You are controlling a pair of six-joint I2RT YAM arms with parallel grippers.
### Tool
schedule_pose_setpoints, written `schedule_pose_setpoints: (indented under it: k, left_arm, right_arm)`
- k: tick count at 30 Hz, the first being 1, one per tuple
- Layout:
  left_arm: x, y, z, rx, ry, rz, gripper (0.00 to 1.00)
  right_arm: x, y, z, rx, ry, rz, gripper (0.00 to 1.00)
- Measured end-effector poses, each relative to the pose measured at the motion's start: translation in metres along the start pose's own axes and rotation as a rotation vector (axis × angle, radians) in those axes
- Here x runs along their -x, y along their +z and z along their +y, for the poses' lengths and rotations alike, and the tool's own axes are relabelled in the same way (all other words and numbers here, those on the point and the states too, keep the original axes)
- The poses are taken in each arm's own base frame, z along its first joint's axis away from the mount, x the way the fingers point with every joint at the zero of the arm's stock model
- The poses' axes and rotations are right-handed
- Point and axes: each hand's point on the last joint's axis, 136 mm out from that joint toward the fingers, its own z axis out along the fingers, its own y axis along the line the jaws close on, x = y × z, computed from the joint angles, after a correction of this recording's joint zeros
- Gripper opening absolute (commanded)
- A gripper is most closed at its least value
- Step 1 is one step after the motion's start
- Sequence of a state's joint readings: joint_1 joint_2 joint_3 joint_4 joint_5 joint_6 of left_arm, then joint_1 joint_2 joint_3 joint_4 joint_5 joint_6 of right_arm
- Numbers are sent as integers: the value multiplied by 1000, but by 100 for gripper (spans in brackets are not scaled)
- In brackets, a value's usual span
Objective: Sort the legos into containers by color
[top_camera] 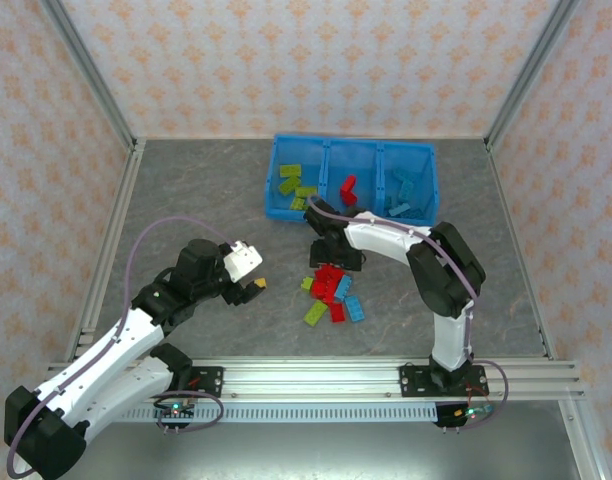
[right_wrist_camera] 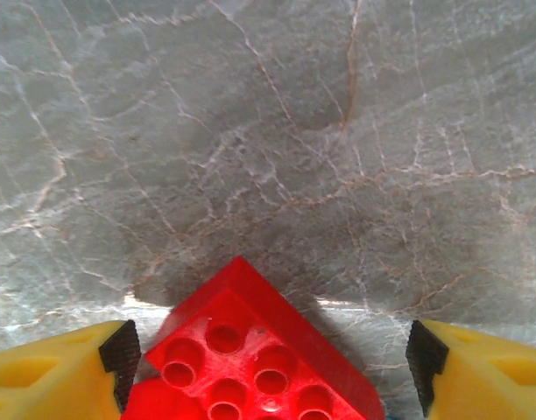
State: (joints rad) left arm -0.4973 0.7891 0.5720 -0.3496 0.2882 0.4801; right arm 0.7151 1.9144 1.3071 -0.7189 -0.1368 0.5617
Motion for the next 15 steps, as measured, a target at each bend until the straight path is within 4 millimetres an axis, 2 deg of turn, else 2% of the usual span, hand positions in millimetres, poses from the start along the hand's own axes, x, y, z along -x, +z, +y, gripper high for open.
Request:
schedule_pose_setpoints:
  k: [4,10,15]
  left_arm:
    - [0,0,0,0,0,0,81]
    - [0,0,0,0,0,0,81]
    - [1,-1,0,2,0,-3,82]
  right_arm:
    - [-7,6,-7,-21,43,17,75]
    - [-8,8,-14,-50,78,7,58]
    - [-4,6,-19,-75,89,-29,48]
